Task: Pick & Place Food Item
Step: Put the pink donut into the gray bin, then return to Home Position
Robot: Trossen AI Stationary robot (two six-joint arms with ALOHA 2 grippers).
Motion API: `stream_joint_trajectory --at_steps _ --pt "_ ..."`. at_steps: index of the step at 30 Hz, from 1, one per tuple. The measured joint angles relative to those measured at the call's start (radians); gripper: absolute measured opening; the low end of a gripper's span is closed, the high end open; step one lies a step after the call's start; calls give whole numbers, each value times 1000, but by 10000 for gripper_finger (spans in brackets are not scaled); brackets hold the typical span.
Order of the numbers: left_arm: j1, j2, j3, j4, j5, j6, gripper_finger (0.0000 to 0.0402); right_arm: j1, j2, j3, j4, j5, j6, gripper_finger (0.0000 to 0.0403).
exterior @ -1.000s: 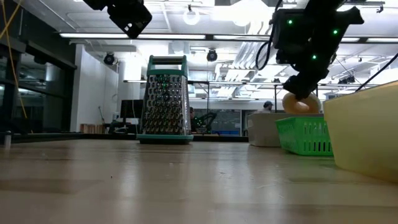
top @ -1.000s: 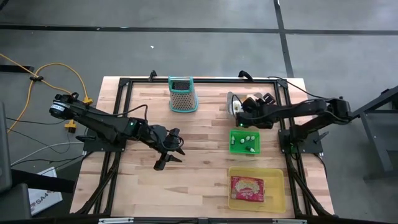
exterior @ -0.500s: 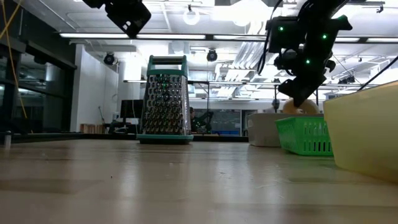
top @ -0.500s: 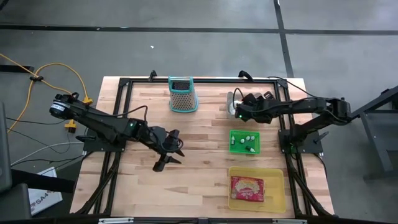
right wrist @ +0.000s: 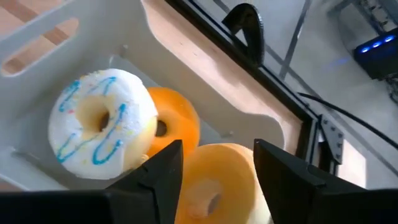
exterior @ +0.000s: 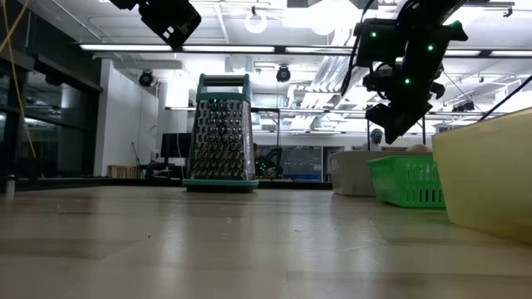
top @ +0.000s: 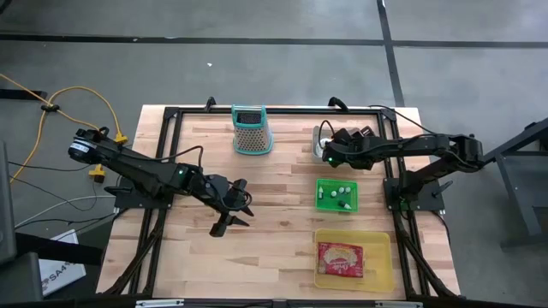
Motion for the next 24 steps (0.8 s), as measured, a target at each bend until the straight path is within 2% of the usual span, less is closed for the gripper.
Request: stream_joint_trajectory --at_steps 10,18,24 --pt "0 0 0 0 0 0 149 0 0 0 101 -70 -35 184" --pt "0 0 0 0 0 0 149 0 0 0 286 -72 -173 184" --pt "0 0 0 0 -15 0 149 5 -24 0 327 -71 -245 184"
